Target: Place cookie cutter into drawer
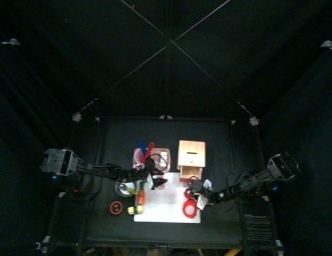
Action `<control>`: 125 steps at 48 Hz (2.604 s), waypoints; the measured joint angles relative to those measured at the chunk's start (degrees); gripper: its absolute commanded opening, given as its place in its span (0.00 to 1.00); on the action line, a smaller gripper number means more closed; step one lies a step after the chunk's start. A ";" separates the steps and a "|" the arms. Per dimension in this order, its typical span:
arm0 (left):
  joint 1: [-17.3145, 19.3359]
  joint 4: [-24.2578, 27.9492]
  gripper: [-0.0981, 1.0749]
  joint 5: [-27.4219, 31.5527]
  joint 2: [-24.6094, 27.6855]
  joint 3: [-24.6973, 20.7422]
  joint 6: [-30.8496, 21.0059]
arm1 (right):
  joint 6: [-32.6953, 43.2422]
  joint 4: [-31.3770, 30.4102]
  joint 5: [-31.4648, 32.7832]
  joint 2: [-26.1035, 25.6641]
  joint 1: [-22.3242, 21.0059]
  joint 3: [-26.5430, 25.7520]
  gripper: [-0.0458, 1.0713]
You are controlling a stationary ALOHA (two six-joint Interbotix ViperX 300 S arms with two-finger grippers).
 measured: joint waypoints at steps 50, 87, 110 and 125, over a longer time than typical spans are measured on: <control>0.88 0.09 0.84 -0.26 0.00 0.70 0.53 | -0.09 -9.93 0.62 -20.13 -11.69 -0.70 0.57; 1.23 0.18 0.84 -0.35 0.00 0.79 0.53 | -0.09 -9.93 -4.57 -15.82 -19.69 3.87 0.57; 1.23 0.09 0.84 -0.26 0.00 1.23 0.44 | 0.00 -10.02 -4.57 -16.88 -20.39 5.10 0.57; 1.23 0.18 0.84 -0.35 0.00 1.23 0.35 | 0.00 -10.02 -4.57 -18.98 -20.48 5.36 0.57</control>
